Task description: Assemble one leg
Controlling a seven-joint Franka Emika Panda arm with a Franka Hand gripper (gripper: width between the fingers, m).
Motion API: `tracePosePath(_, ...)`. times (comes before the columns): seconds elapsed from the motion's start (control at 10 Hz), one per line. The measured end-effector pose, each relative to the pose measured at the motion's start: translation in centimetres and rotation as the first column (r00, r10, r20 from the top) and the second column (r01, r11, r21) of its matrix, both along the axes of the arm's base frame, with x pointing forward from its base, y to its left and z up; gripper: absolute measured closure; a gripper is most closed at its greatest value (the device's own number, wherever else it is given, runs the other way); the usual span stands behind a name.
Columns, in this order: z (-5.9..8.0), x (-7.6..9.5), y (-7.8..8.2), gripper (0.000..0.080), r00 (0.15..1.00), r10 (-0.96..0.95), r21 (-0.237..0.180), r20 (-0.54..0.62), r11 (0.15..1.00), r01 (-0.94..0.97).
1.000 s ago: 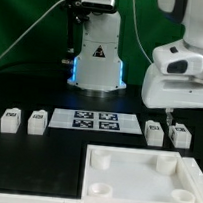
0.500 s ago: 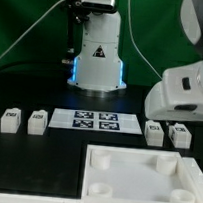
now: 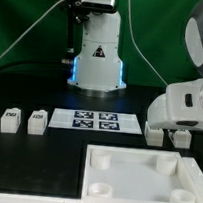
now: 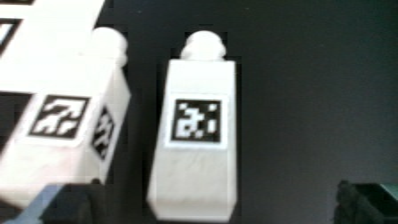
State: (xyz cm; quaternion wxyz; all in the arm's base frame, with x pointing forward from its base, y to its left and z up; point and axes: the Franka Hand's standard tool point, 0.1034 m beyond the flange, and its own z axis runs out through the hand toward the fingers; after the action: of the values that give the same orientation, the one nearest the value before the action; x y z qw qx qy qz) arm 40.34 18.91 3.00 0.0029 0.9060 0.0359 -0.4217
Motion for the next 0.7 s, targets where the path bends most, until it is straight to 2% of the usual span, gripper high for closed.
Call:
tracePosePath(0.3,-1.7,-2.4,0.4,0.015,1.0,0.01,-0.006,-0.003,1.0,-0.01)
tracePosePath(0.7,-1.8,-2.6,0.3,0.0178,1.0,0.011,-0.006,-0.007,1.0,-0.012)
